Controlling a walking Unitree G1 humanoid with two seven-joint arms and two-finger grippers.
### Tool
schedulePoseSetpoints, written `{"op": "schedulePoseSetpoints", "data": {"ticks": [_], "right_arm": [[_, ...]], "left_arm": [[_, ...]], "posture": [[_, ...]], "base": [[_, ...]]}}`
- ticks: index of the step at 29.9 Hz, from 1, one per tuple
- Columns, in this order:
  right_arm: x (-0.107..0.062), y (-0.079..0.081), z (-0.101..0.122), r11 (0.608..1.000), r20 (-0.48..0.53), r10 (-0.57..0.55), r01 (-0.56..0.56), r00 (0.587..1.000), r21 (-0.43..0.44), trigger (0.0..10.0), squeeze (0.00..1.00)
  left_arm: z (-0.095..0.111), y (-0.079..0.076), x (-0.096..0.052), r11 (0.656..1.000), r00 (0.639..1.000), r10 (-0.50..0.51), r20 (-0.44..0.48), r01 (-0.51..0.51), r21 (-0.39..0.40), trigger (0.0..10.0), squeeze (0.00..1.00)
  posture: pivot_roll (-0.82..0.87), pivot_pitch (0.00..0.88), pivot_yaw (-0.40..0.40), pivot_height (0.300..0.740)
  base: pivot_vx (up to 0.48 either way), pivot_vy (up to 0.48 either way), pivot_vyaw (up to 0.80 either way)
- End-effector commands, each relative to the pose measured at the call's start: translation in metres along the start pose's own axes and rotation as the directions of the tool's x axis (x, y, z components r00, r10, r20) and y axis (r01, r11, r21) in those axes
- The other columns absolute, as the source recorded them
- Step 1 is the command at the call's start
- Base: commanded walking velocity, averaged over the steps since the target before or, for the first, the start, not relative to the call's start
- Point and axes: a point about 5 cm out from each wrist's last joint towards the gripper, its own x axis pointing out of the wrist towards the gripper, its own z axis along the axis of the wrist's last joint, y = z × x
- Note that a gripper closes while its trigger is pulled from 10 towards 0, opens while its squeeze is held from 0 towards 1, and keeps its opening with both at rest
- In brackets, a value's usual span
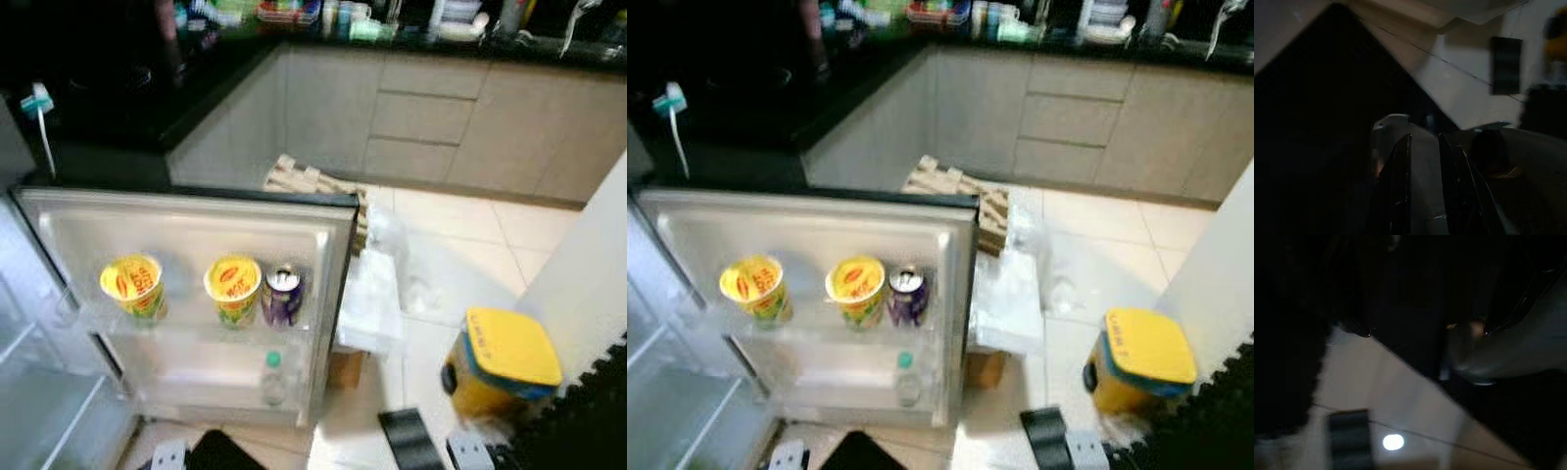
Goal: Restocking fridge
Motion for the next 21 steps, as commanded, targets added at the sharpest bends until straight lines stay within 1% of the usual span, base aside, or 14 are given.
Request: {"op": "schedulePoseSetpoints", "data": {"ticks": [1, 5, 17, 18, 20, 21], "right_arm": [[0.0014, 0.0031, 0.0073, 0.999, 0.026, 0.042, -0.042, 0.999, 0.022, 10.0, 0.0], [0.0019, 0.005, 0.0079, 0.998, 0.02, 0.056, -0.056, 0.998, 0.0, 10.0, 0.0], [0.0014, 0.0084, 0.0016, 0.996, 0.008, 0.083, -0.083, 0.996, 0.012, 10.0, 0.0], [0.0015, 0.0075, -0.0001, 0.998, -0.005, 0.061, -0.061, 0.998, 0.008, 10.0, 0.0], [0.0014, 0.0069, -0.0006, 0.999, -0.009, 0.049, -0.049, 0.999, 0.006, 10.0, 0.0], [0.0014, 0.0065, -0.0008, 0.999, -0.011, 0.043, -0.043, 0.999, 0.003, 10.0, 0.0]], "left_arm": [[-0.0052, 0.0034, -0.0024, 1.0, 1.0, 0.01, -0.024, -0.01, -0.001, 10.0, 0.0], [-0.0051, 0.003, -0.0022, 1.0, 1.0, 0.009, -0.023, -0.009, -0.003, 10.0, 0.0], [-0.0087, 0.0016, -0.0025, 1.0, 0.999, 0.001, -0.036, -0.001, 0.001, 10.0, 0.0], [-0.0091, 0.0006, -0.0025, 1.0, 0.999, -0.013, -0.039, 0.013, 0.004, 10.0, 0.0], [-0.0092, 0.0003, -0.0024, 1.0, 0.999, -0.018, -0.039, 0.018, 0.006, 10.0, 0.0], [-0.0092, -0.0002, -0.0024, 1.0, 0.999, -0.025, -0.04, 0.025, 0.006, 10.0, 0.0]], "posture": [[-0.05, 0.0, -0.032, 0.74], [-0.05, 0.0, -0.032, 0.74], [-0.05, 0.0, -0.032, 0.74], [-0.05, 0.0, -0.029, 0.74], [-0.05, 0.0, -0.029, 0.74], [-0.05, 0.0, -0.029, 0.74]], "base": [[0.0, 0.0, 0.76], [0.0, 0.0, 0.76], [0.0, 0.0, 0.76], [0.0, 0.0, 0.0], [0.0, 0.0, 0.0], [0.0, -0.48, 0.0]]}}
